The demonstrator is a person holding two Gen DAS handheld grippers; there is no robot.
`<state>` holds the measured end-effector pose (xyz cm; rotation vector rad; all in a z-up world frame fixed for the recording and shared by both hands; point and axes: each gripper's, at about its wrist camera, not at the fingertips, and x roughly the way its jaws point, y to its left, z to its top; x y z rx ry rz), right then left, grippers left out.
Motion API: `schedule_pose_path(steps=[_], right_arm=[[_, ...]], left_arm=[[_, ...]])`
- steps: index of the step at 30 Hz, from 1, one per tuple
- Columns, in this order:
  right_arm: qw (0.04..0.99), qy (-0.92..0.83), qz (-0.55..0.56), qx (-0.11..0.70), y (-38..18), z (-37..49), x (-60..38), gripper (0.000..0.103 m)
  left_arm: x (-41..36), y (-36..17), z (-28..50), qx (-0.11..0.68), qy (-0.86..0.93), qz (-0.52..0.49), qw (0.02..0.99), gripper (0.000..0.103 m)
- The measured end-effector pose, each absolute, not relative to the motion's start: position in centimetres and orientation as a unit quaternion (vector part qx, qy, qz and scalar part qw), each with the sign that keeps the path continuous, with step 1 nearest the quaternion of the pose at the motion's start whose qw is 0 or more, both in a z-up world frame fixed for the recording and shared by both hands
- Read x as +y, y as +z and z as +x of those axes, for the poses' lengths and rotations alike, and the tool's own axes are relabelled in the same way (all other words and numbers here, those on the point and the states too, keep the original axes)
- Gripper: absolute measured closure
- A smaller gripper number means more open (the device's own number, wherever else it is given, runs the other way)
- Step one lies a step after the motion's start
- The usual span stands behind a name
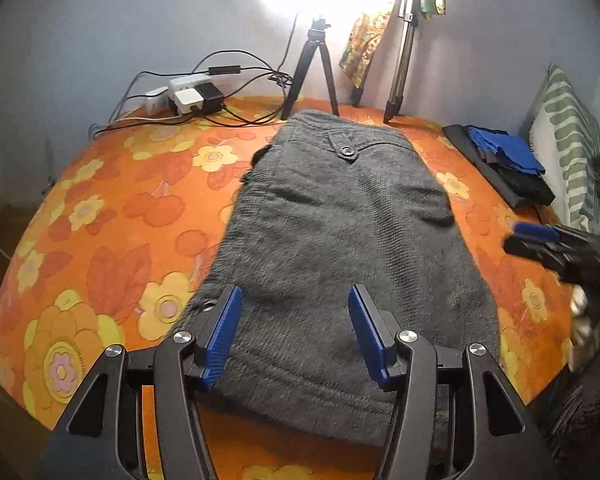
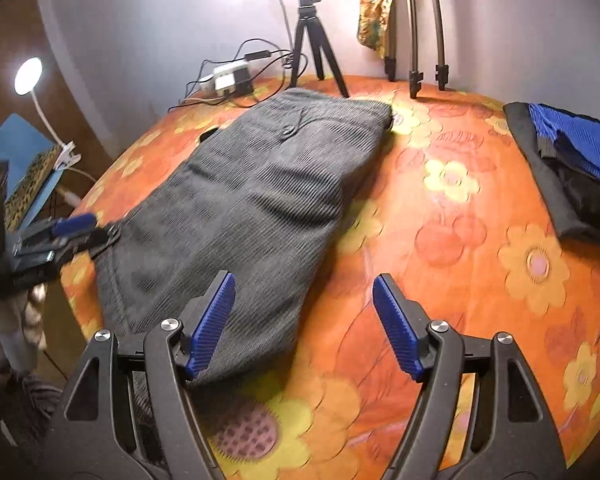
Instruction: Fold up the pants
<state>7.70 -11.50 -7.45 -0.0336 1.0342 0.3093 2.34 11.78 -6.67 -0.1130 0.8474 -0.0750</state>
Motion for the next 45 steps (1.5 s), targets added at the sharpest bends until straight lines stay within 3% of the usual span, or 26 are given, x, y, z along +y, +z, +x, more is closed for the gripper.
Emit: schedule_pose_path(steps=[10, 13, 15, 17, 33, 36, 40, 45], right_arm=[[0.832, 0.146, 0.077, 0.529, -9.3, 19.0, -15.5, 0.029], [0.822, 0.147, 0.100, 0.540, -10.8, 22.2, -16.0, 0.029], [0.813, 0.151, 0.123, 0.549, -12.1, 24.2, -16.4, 0.029], [0.808, 0.151, 0.139, 0.553, -13.1, 25.6, -16.7, 0.029], [0.791, 0.198, 0.203, 0.542, -17.0, 31.3, -17.0, 0.032], [0.785, 0.211, 0.206, 0.545, -17.3, 31.8, -16.1, 0.043], [0.787, 0.214, 0.189, 0.547, -17.0, 32.0, -15.0, 0.074], [0.800, 0.226, 0.160, 0.532, -15.2, 31.9, -14.5, 0.086]], left_arm=[[6.1, -5.2, 7.4, 0.403, -0.091, -0.050, 0.909, 0.049], [4.2, -5.8, 9.7, 0.409, -0.107, -0.042, 0.905, 0.064], [3.3, -6.4, 11.0, 0.414, -0.117, -0.041, 0.902, 0.081], [2.8, -6.9, 11.8, 0.420, -0.127, -0.045, 0.897, 0.085], [1.5, -11.9, 14.4, 0.478, -0.144, -0.034, 0.866, 0.086], [1.4, -11.9, 14.4, 0.477, -0.145, -0.032, 0.866, 0.086], [2.1, -11.2, 14.1, 0.475, -0.143, -0.054, 0.867, 0.086], [3.3, -8.7, 12.7, 0.438, -0.146, -0.059, 0.885, 0.086]])
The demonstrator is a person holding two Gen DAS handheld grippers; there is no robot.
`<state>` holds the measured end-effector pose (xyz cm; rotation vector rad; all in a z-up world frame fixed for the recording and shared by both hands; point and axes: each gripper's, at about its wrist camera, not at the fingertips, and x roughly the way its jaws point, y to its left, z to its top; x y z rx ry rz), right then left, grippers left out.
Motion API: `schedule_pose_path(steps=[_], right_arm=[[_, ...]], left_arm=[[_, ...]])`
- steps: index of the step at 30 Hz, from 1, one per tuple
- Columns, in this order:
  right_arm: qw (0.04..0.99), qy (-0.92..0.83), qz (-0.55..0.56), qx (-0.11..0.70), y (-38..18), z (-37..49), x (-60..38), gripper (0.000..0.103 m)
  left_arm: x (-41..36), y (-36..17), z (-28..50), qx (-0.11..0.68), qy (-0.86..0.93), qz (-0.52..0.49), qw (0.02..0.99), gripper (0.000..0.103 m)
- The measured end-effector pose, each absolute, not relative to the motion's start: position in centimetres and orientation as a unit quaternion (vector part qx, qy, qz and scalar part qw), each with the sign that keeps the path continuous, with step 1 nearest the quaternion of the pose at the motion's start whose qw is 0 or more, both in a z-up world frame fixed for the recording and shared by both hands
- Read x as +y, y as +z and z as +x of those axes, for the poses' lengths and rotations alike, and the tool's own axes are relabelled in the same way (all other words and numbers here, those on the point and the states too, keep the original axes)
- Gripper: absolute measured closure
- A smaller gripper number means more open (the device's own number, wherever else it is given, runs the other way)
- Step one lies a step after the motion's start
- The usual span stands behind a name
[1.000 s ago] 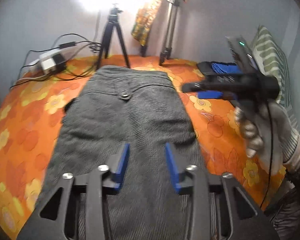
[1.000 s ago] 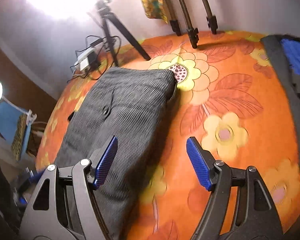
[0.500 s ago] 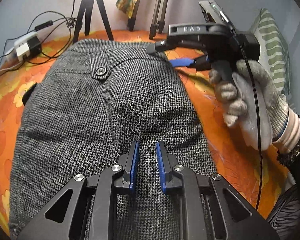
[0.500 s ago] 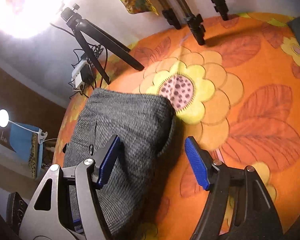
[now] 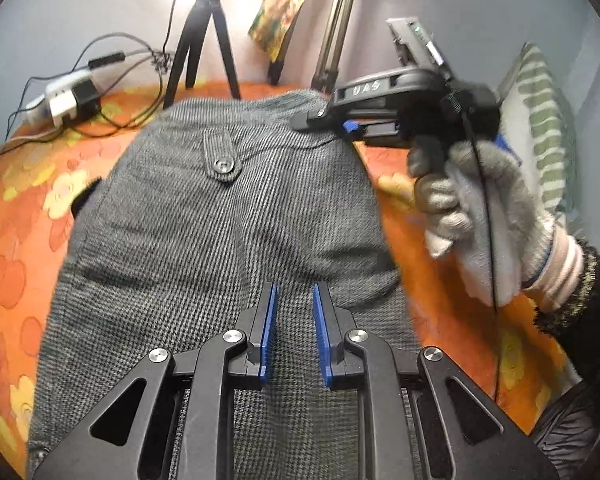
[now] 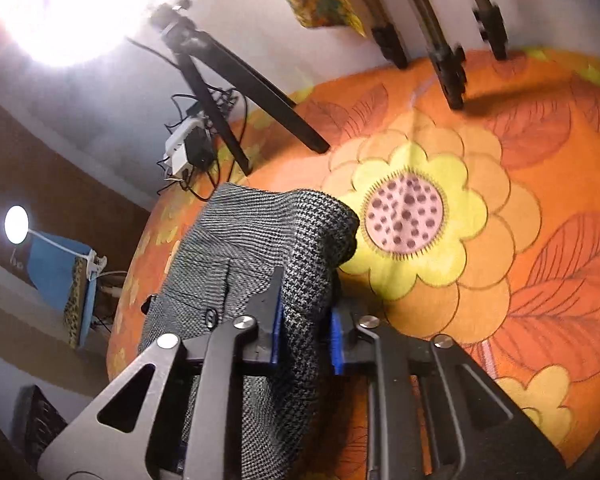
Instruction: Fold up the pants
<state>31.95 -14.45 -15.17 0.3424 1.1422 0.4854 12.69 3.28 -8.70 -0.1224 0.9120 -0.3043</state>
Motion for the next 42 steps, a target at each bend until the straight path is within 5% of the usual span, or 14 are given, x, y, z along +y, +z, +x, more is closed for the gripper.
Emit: schedule_pose_path(steps=[27, 36, 42], right_arm=[[0.841, 0.250, 0.062, 0.476, -9.9, 29.9, -11.4, 0.089], [0.841, 0.249, 0.062, 0.476, -10.0, 29.9, -11.2, 0.090], [0.846, 0.260, 0.053, 0.462, -8.8, 29.1, -10.6, 0.090]], left_arm=[[10.8, -11.9, 13.9, 0.477, -0.069, -0.109, 0.869, 0.090], [11.7, -11.6, 13.8, 0.460, -0.007, -0.039, 0.887, 0.092], [11.3, -9.1, 12.2, 0.415, -0.078, -0.099, 0.901, 0.092]])
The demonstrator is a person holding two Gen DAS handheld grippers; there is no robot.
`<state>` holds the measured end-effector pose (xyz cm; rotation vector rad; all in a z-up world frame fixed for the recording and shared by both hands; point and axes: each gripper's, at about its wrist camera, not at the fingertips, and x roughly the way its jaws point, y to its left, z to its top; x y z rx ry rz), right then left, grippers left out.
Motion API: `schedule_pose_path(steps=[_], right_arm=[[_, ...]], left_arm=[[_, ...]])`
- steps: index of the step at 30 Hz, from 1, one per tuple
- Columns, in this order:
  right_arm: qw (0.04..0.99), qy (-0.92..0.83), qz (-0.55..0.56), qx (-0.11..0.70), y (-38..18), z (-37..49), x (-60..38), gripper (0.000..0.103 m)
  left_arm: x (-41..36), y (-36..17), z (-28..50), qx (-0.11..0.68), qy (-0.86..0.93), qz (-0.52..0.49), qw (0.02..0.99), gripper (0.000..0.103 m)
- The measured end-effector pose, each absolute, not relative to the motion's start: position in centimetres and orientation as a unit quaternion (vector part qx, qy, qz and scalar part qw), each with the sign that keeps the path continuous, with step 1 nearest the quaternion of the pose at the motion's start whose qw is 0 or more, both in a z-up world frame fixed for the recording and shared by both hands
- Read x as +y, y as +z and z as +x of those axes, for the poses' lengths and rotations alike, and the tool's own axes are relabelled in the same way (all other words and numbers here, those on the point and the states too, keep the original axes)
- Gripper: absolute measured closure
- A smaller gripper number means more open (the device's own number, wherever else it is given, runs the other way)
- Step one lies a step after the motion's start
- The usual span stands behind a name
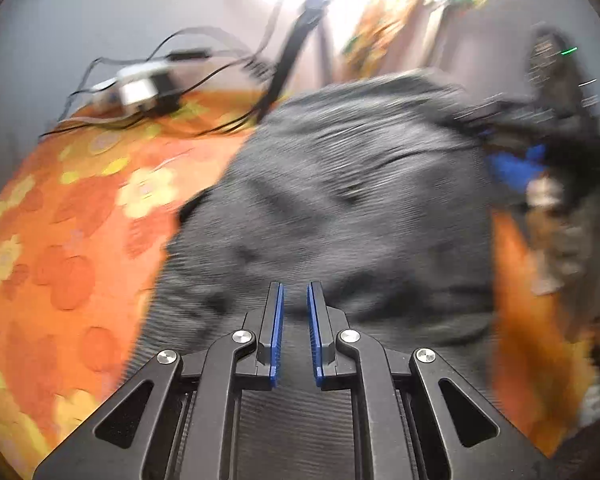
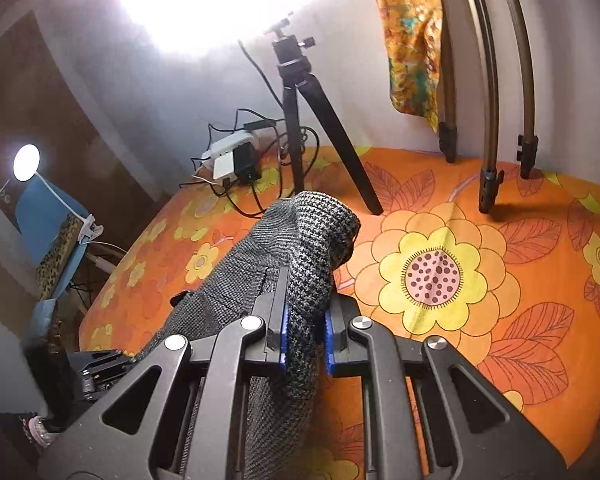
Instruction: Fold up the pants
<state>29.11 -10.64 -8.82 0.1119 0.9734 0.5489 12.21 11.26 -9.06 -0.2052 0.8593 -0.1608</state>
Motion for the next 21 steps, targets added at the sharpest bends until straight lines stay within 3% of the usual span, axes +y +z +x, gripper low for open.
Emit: schedule_pose_path(steps=[9, 21], right_arm=[[0.853, 0.278, 0.027, 0.440, -6.6, 26.9, -8.9, 0.090], [0.853, 0.351, -0.063, 0.380, -1.7, 19.0, -4.4, 0.090]], left_arm=[[9.1, -12.4, 14.0, 0.468, -0.108, -0.123, 0.869, 0.092], [16.8, -1.8, 6.7, 0.352, 0.000, -0.094, 0.931, 0.092]])
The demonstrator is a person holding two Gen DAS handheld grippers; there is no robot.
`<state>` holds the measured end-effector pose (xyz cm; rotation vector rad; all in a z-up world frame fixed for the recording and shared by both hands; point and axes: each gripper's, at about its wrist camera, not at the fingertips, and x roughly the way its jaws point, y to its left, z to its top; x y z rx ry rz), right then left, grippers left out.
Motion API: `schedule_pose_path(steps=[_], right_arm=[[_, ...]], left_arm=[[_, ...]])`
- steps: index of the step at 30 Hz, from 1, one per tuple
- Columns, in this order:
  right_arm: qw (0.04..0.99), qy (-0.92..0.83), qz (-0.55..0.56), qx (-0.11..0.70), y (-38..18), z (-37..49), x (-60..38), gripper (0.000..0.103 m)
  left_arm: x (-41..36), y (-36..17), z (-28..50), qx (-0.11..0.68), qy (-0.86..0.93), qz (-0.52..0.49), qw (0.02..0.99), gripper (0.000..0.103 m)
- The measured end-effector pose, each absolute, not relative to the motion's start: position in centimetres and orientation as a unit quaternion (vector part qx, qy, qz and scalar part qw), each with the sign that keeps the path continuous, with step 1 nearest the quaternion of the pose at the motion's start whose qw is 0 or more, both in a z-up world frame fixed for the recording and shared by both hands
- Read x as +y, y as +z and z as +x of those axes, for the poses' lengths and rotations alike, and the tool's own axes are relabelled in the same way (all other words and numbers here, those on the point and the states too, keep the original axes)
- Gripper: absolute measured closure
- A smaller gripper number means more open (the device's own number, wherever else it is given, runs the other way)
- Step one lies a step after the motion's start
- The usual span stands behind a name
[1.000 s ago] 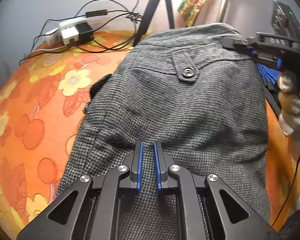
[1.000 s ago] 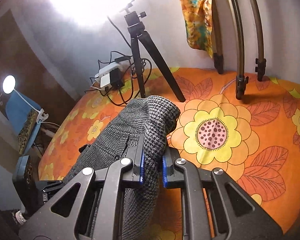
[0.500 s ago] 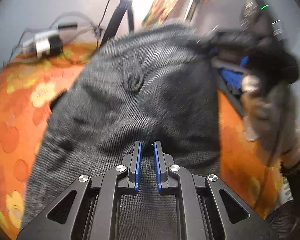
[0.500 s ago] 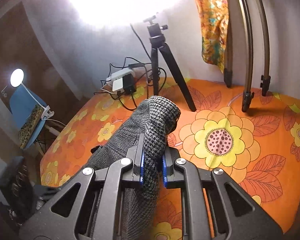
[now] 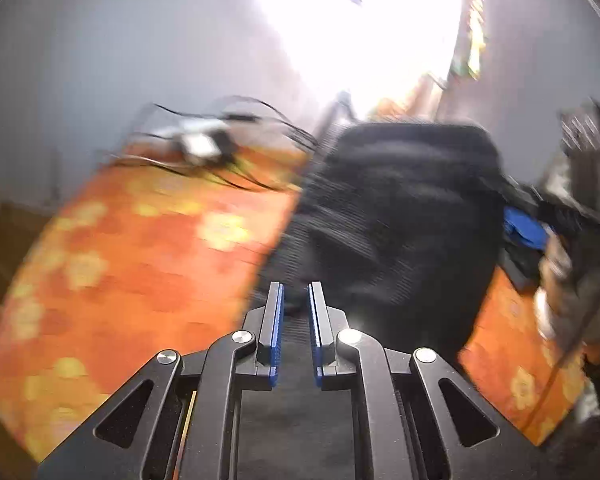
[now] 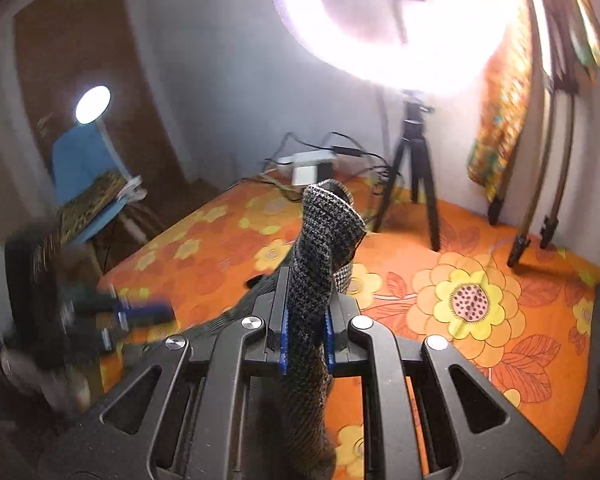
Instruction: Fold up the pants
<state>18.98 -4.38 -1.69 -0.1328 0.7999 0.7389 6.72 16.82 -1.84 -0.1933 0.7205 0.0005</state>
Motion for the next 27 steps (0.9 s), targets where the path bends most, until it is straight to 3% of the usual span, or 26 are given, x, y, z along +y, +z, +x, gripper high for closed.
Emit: schedule_pose_path(steps=[13, 20, 27], right_arm=[[0.783, 0.445, -0.273, 0.339, -3.3, 3.1, 0.9, 0.090], [0.723, 0.465, -0.361, 0.360, -8.0, -3.0, 1.3, 0.090], [0.717, 0.451, -0.398, 0.352, -9.0, -4.6, 0.8, 0.089]], left_arm=[[25.1, -0.4, 1.5, 0.327, 0.079, -0.155, 0.929, 0.092], [24.6, 0.4, 0.9, 0.319, 0.053, -0.158, 0.933, 0.092], [22.4, -0.2, 1.5, 0.337, 0.001, -0.161, 0.928, 0.092]])
